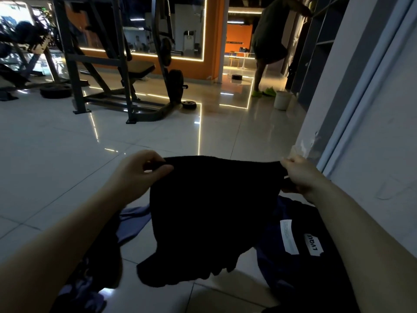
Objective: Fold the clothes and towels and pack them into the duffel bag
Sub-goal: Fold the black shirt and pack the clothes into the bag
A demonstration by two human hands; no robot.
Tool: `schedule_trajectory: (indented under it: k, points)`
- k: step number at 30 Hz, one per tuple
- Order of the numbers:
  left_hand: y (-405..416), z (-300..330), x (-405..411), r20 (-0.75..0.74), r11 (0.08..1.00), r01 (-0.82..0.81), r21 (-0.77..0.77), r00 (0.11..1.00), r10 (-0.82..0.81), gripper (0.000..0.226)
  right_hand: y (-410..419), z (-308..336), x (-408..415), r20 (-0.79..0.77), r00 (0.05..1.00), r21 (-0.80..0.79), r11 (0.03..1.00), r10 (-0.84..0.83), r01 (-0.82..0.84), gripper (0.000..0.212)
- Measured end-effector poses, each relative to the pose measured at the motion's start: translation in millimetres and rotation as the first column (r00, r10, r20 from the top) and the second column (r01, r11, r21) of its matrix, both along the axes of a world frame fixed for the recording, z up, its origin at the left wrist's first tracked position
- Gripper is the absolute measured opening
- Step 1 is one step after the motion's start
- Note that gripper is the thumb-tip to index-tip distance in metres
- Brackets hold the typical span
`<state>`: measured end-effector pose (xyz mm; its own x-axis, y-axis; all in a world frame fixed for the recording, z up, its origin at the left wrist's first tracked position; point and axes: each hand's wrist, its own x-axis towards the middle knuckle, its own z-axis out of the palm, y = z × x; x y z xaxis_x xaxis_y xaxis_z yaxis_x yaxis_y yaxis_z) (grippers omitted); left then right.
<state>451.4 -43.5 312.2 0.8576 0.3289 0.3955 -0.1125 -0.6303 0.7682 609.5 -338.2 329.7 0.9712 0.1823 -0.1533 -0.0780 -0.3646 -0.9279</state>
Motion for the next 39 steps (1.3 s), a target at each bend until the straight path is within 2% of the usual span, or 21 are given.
schedule_trajectory:
  k: [2,3,5,7,9,11,13,14,15,17,18,20,21,23,24,26,29,31,34,37,39]
  points:
    - [1,8,-4,0.025,0.991,0.010,-0.136,1.000,-0.007,0.009,1,0,-8,0.010,0.989,-0.055,0.988,0.145,-0.144,0.025]
    - [4,12,-7,0.031,0.990,0.002,-0.142,1.000,0.002,0.008,2,1,-11,0.017,0.976,-0.072,0.974,0.215,-0.214,0.028]
    - [11,15,-8,0.026,0.995,-0.036,-0.096,0.999,0.038,0.007,2,5,-18,0.022,0.925,-0.109,0.920,0.380,-0.375,0.038]
    - [17,15,-9,0.012,0.995,-0.096,-0.013,0.995,0.096,0.007,-3,11,-24,-0.019,0.826,-0.134,0.817,0.564,-0.561,0.048]
    - [21,12,-10,-0.008,0.988,-0.151,0.029,0.988,0.152,0.010,-9,14,-26,-0.072,0.747,-0.113,0.738,0.661,-0.665,0.051]
    - [22,14,-11,-0.049,0.993,-0.105,-0.055,0.994,0.102,0.011,-9,11,-28,-0.005,0.784,-0.177,0.771,0.621,-0.612,0.039]
    - [18,21,-14,-0.144,0.979,0.054,-0.196,0.986,-0.083,0.025,-6,8,-28,0.260,0.860,-0.326,0.878,0.439,-0.350,0.022]
    - [16,23,-16,-0.173,0.983,0.118,-0.137,0.975,-0.141,0.033,-6,9,-30,0.423,0.836,-0.344,0.916,0.349,-0.209,0.022]
    - [15,26,-17,-0.142,0.984,0.168,0.063,0.977,-0.158,0.038,-6,14,-34,0.564,0.776,-0.313,0.943,0.282,-0.115,0.026]
    - [14,35,-16,0.111,0.910,0.075,0.407,0.985,-0.131,0.036,-10,27,-45,0.770,0.614,-0.153,0.984,0.175,-0.088,0.028]
    - [15,40,-18,0.252,0.890,-0.018,0.455,0.962,-0.109,0.031,-12,31,-46,0.816,0.561,-0.086,0.989,0.137,-0.117,0.026]
    - [21,46,-23,0.372,0.923,-0.096,0.371,0.927,-0.053,0.026,-10,30,-41,0.762,0.620,-0.107,0.980,0.188,-0.167,0.024]
    - [23,40,-22,0.315,0.923,-0.077,0.378,0.948,-0.050,0.027,-10,23,-36,0.681,0.676,-0.228,0.959,0.281,-0.168,0.022]
    - [20,20,-16,0.059,0.835,0.014,0.551,0.997,-0.056,0.030,-10,4,-24,0.530,0.751,-0.452,0.880,0.395,-0.144,0.026]
    - [17,9,-12,-0.066,0.767,0.078,0.637,0.997,-0.047,0.034,-9,0,-20,0.499,0.767,-0.479,0.866,0.403,-0.143,0.027]
    - [17,-1,-6,-0.132,0.714,0.104,0.692,0.991,-0.017,0.037,-8,3,-23,0.524,0.776,-0.381,0.911,0.352,-0.156,0.025]
    - [26,3,-5,-0.041,0.851,0.007,0.525,0.999,0.017,0.029,-10,15,-34,0.558,0.755,-0.236,0.938,0.345,-0.254,0.026]
    - [31,1,-6,-0.013,0.915,-0.047,0.400,0.998,0.057,0.025,-7,18,-44,0.499,0.736,-0.306,0.888,0.458,-0.344,0.030]
    - [28,8,-8,0.147,0.907,-0.126,0.401,0.987,0.072,0.033,-3,21,-59,0.387,0.658,-0.467,0.753,0.646,-0.464,0.028]
    - [26,32,-11,0.366,0.939,-0.112,0.326,0.931,-0.016,0.032,-3,30,-68,0.345,0.646,-0.320,0.732,0.681,-0.601,0.038]
    - [28,32,-14,0.321,0.912,-0.068,0.404,0.944,-0.072,0.019,-4,24,-59,0.262,0.664,-0.384,0.707,0.701,-0.594,0.035]
